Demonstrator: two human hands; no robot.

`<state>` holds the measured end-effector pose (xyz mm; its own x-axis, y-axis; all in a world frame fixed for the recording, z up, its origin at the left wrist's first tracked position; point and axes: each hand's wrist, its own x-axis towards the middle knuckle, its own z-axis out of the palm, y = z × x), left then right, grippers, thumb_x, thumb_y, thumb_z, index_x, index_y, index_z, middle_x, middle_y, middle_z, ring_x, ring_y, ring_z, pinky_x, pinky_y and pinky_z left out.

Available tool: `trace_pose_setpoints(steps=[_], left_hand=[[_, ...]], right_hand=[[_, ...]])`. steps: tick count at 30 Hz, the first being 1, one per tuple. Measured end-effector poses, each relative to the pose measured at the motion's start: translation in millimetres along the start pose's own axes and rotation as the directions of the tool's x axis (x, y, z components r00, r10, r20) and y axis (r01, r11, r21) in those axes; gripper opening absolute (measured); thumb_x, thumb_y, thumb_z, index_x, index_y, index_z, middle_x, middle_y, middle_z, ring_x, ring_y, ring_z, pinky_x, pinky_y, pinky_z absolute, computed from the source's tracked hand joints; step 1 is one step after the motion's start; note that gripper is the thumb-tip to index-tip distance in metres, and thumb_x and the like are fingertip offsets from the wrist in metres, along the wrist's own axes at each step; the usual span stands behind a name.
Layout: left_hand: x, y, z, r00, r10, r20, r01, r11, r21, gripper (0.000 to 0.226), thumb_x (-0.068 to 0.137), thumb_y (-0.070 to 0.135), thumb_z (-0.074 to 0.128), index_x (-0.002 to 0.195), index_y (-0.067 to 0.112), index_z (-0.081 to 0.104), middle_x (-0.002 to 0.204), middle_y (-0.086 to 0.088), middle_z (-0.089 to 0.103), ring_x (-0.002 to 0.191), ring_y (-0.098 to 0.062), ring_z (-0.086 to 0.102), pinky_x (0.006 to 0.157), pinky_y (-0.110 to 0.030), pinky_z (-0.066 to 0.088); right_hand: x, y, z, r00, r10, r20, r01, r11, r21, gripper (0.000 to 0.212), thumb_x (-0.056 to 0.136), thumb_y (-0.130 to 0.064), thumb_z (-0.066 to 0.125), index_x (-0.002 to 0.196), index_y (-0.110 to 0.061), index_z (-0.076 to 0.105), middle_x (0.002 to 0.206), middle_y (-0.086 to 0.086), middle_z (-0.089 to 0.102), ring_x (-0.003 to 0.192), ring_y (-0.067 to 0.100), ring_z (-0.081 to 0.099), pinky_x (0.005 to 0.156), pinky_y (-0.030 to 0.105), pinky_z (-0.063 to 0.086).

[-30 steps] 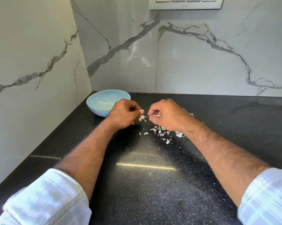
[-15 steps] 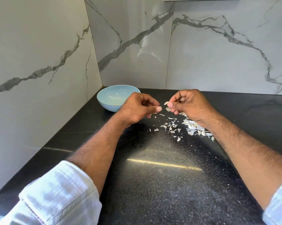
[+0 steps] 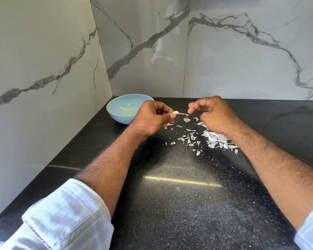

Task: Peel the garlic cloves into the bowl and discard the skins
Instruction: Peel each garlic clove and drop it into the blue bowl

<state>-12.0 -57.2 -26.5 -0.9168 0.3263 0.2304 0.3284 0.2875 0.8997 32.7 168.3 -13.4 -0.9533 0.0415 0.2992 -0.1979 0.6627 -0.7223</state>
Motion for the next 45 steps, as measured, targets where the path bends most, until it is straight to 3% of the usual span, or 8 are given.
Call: trace_pose_setpoints(steps=[4, 12, 19, 23, 32, 36, 40, 45], left_hand=[[-2.1, 0.1, -2.3, 0.999, 0.01, 0.042, -0.01, 1.0, 0.013, 0.011, 0.093, 0.012, 0.082, 0.1, 0.003, 0.079, 0.083, -0.01, 0.08, 0.064, -0.014, 0.066, 0.06, -0.017, 0.052], [-6.0, 5.7, -7.0, 0.996, -0.072, 0.051, 0.065, 0.991, 0.115, 0.01, 0.094, 0.018, 0.082, 0.101, 0.011, 0.078, 0.083, -0.005, 0.081, 0.069, -0.014, 0.074, 0.052, -0.024, 0.05], [-3.8, 6.5, -24.0, 0.99, -0.136, -0.042, 0.138, 0.854, 0.502, 0.012, 0.098, 0.027, 0.078, 0.09, 0.02, 0.074, 0.072, 0.003, 0.078, 0.056, -0.007, 0.074, 0.07, -0.023, 0.057], [-3.5, 5.9, -21.9, 0.989, -0.142, -0.032, 0.138, 0.842, 0.522, 0.012, 0.098, 0.028, 0.078, 0.09, 0.021, 0.074, 0.07, 0.004, 0.077, 0.051, -0.006, 0.07, 0.074, -0.024, 0.06], [-2.7, 5.3, -21.1, 0.986, -0.168, -0.021, 0.155, 0.845, 0.512, 0.007, 0.097, 0.028, 0.079, 0.095, 0.023, 0.076, 0.073, 0.003, 0.078, 0.05, -0.005, 0.067, 0.058, -0.024, 0.055], [-1.5, 4.8, -22.6, 0.984, -0.18, -0.014, 0.162, 0.843, 0.512, 0.006, 0.097, 0.029, 0.078, 0.097, 0.024, 0.076, 0.075, 0.004, 0.078, 0.057, -0.007, 0.069, 0.062, -0.026, 0.058], [-0.8, 5.1, -22.0, 0.986, -0.164, -0.015, 0.148, 0.846, 0.512, 0.005, 0.098, 0.028, 0.078, 0.095, 0.024, 0.076, 0.073, 0.004, 0.078, 0.055, -0.006, 0.068, 0.063, -0.027, 0.06], [-0.9, 1.5, -23.0, 0.99, -0.139, -0.01, 0.124, 0.846, 0.518, 0.007, 0.099, 0.027, 0.077, 0.093, 0.024, 0.076, 0.07, 0.005, 0.078, 0.05, -0.004, 0.066, 0.062, -0.028, 0.061]], right_hand=[[-7.7, -9.9, 3.0, 0.989, -0.144, 0.027, 0.142, 0.988, 0.066, 0.02, 0.088, -0.016, 0.084, 0.106, -0.025, 0.08, 0.1, -0.015, 0.078, 0.097, -0.014, 0.066, 0.079, -0.006, 0.038], [-8.6, -8.7, 20.0, 0.978, -0.187, -0.091, 0.193, 0.979, 0.063, 0.01, 0.085, -0.019, 0.087, 0.095, -0.021, 0.083, 0.083, -0.013, 0.077, 0.077, -0.001, 0.07, 0.069, 0.009, 0.052], [-5.7, -12.6, 29.0, 0.929, -0.371, 0.02, 0.356, 0.875, -0.329, 0.004, 0.094, -0.015, 0.072, 0.09, -0.017, 0.071, 0.093, -0.006, 0.068, 0.076, 0.007, 0.061, 0.066, 0.024, 0.052], [-9.2, -8.4, 35.4, 0.908, -0.26, 0.33, 0.39, 0.81, -0.437, 0.018, 0.094, -0.014, 0.066, 0.083, -0.029, 0.064, 0.091, -0.01, 0.065, 0.083, 0.012, 0.064, 0.077, 0.04, 0.059], [-9.6, -16.0, 34.4, 0.893, -0.26, 0.367, 0.409, 0.811, -0.419, 0.013, 0.094, -0.016, 0.067, 0.084, -0.025, 0.068, 0.09, -0.011, 0.066, 0.083, 0.011, 0.065, 0.078, 0.042, 0.059], [-7.9, -28.7, 28.3, 0.883, -0.439, 0.164, 0.467, 0.789, -0.4, 0.012, 0.096, -0.012, 0.064, 0.086, -0.016, 0.067, 0.091, 0.0, 0.067, 0.079, 0.016, 0.067, 0.075, 0.033, 0.059], [-14.7, -27.2, 39.4, 0.871, -0.236, 0.431, 0.441, 0.762, -0.474, 0.019, 0.089, -0.012, 0.06, 0.076, -0.026, 0.062, 0.086, -0.01, 0.063, 0.081, 0.015, 0.063, 0.082, 0.042, 0.059], [-7.0, -31.9, 33.2, 0.891, -0.424, 0.165, 0.453, 0.796, -0.401, 0.01, 0.095, -0.013, 0.062, 0.087, -0.018, 0.065, 0.089, -0.001, 0.066, 0.08, 0.017, 0.065, 0.077, 0.035, 0.057]])
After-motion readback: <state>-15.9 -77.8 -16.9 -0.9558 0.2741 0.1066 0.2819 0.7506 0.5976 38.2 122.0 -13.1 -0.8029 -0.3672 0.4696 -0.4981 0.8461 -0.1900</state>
